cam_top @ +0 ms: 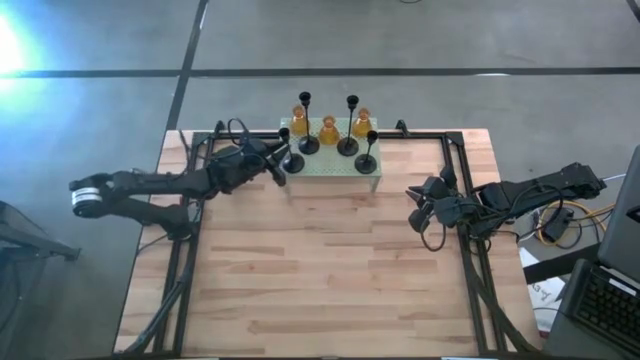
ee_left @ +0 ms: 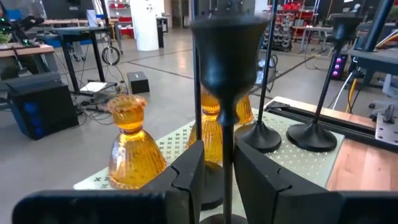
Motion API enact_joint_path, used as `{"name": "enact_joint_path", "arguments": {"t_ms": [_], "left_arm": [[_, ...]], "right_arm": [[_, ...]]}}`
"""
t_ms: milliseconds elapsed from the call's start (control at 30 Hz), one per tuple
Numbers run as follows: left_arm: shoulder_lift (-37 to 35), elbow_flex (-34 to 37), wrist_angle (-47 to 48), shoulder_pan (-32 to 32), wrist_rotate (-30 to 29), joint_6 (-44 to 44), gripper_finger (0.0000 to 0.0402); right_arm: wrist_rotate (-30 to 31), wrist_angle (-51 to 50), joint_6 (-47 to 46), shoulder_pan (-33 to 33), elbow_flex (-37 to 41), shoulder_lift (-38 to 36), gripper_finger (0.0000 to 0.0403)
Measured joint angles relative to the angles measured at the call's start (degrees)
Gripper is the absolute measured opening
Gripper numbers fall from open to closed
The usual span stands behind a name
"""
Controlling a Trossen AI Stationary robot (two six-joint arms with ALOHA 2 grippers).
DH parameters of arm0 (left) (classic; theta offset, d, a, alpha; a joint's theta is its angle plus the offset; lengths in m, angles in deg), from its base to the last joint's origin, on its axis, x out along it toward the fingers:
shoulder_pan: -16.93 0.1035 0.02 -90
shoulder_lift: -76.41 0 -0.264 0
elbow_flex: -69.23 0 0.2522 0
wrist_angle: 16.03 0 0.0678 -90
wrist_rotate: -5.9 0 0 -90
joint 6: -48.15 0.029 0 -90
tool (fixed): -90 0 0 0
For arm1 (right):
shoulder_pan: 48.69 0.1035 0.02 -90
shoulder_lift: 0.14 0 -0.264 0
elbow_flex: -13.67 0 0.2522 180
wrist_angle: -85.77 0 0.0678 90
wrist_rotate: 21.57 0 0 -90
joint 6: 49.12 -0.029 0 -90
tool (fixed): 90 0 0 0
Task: Pick & Place candle stick holders
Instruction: Put the black candle holder on the shelf, then return to Home Position
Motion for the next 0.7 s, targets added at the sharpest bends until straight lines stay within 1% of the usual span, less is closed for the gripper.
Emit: {"name": "enact_joint_path", "arguments": {"t_ms": [100, 233, 333, 400, 500, 600, 667, 700], "left_arm": [[-3.0, 0.0, 2.2, 0.0, 1.1, 0.6, 0.0090], [-4.8, 0.0, 2.5, 0.0, 6.3, 1.0, 0.0093], [-4.8, -0.1, 4.2, 0.0, 9.4, 1.0, 0.0113], [-5.1, -0.1, 6.2, 0.0, 9.5, 0.7, 0.0134], [-7.7, -0.1, 12.7, 0.0, 9.5, 1.3, 0.0167], [-12.3, -0.1, 21.6, 0.0, 10.1, 2.9, 0.0187], [-15.7, 0.0, 26.8, -0.1, 13.8, 3.4, 0.0192], [-17.2, 0.2, 28.2, -0.2, 17.3, 3.7, 0.0193]], "right_arm": [[0.0, 0.0, 0.0, 0.0, 0.0, 0.0, 0.0052], [0.0, 0.0, 0.0, 0.0, 0.0, 0.0, 0.0052], [0.0, 0.1, 0.0, 0.0, 0.0, 0.0, 0.0052], [0.0, 0.1, 0.0, 0.0, 0.0, 0.0, 0.0052], [-0.3, 0.0, 0.0, 0.0, 0.0, 0.0, 0.0052], [-0.3, 0.0, 1.3, 0.0, 0.0, 0.0, 0.0052], [-0.3, 0.1, 2.7, 0.0, 0.0, 0.0, 0.0052], [-0.3, 0.3, 3.7, 0.1, 0.0, 0.0, 0.0052]]}}
